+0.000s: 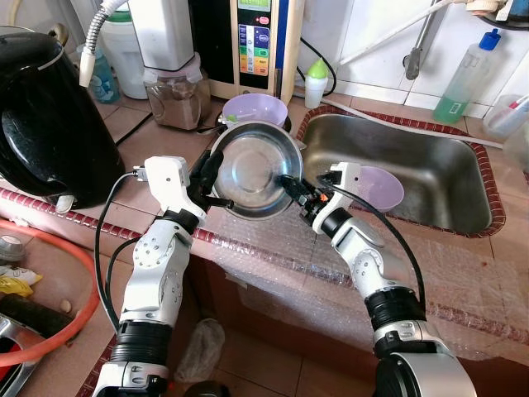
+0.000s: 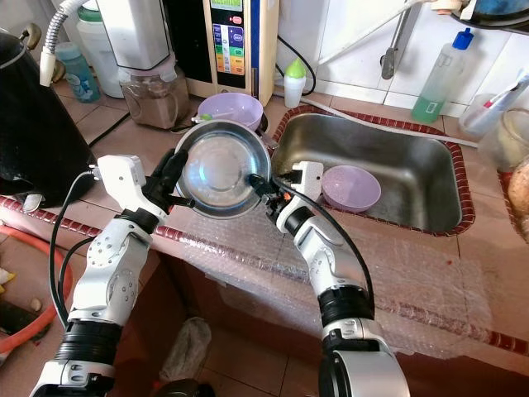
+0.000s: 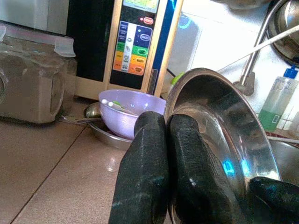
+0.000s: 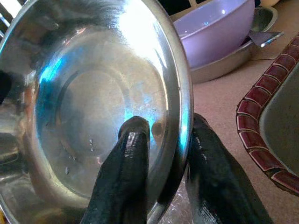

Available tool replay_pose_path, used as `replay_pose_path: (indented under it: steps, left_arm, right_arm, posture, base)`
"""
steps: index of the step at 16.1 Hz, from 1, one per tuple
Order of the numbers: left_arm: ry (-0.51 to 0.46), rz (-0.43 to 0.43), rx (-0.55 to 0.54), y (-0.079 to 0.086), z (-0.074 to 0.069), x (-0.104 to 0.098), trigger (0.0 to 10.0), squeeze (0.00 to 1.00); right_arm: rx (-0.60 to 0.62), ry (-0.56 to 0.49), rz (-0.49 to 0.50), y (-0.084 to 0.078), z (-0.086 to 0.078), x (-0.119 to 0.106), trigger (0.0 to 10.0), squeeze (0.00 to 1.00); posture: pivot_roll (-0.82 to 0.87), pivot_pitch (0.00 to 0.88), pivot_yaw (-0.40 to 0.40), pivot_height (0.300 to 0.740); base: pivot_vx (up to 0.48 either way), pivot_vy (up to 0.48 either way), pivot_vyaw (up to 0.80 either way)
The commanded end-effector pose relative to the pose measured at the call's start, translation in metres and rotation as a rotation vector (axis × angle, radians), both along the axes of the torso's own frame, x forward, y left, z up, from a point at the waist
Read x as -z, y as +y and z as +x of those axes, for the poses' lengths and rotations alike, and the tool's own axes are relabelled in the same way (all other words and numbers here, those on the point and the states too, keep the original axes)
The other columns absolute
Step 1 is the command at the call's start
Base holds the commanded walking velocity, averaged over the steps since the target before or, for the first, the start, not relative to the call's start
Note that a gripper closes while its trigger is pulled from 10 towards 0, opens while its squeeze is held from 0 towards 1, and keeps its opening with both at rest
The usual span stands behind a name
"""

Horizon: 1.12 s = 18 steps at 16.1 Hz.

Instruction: Kitchen organization

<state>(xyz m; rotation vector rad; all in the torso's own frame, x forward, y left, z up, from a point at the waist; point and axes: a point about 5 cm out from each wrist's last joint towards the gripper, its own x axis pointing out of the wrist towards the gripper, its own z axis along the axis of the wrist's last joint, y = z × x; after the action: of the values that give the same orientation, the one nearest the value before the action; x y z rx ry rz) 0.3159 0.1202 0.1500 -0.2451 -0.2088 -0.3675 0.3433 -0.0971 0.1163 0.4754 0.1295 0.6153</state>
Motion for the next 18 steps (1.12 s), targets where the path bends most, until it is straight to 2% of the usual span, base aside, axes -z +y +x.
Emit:
replay_pose_path:
  steps: [1, 2, 3, 9, 16, 17, 18]
  left_arm:
    - [-0.015, 0.013, 0.078, -0.017, -0.001, -0.005, 0.0, 0.00]
    - [-0.015, 0.014, 0.081, -0.017, -0.001, -0.005, 0.0, 0.00]
    - [-0.014, 0.015, 0.081, -0.017, -0.001, -0.005, 0.0, 0.00]
    - [-0.013, 0.020, 0.074, -0.014, -0.002, -0.004, 0.0, 0.00]
    - [0.011, 0.047, 0.076, -0.017, -0.001, 0.004, 0.0, 0.00]
    - [0.016, 0.070, 0.063, -0.016, -0.001, 0.006, 3.8, 0.00]
    - [0.021, 0.080, 0.055, -0.014, 0.000, 0.007, 10.0, 0.00]
  right_arm:
    - [-0.126, -0.019, -0.013, 0.030, -0.005, -0.002, 10.0, 0.11]
    - [-0.129, -0.026, 0.000, 0.032, -0.004, -0.003, 4.2, 0.00]
    - [-0.137, -0.029, 0.010, 0.034, -0.004, -0.004, 0.0, 0.00]
    - [-0.163, -0.045, 0.066, 0.038, -0.005, -0.012, 0.0, 0.00]
    - [-0.090, -0.027, 0.061, 0.021, -0.009, -0.009, 0.0, 0.00]
    - [-0.080, -0.023, 0.051, 0.019, -0.010, -0.008, 4.7, 0.00]
    - [-0.092, -0.020, 0.063, 0.019, -0.012, -0.009, 10.0, 0.00]
  posture:
    - [0.01, 0.000, 0.030, 0.740]
    - [0.01, 0.000, 0.030, 0.740]
    - [0.02, 0.000, 0.030, 0.740]
    - [0.02, 0.000, 0.025, 0.740]
    - [0.00, 0.000, 0.034, 0.740]
    - [0.00, 0.000, 0.036, 0.740]
    - [0.00, 0.000, 0.037, 0.740]
  base:
    - [0.000, 0.000, 0.00]
    - [0.000, 0.000, 0.00]
    - [0.000, 0.000, 0.00]
    - [0.000, 0.000, 0.00]
    - [0.000, 0.000, 0.00]
    - [0.000, 0.000, 0.00]
    - [0.000, 0.000, 0.00]
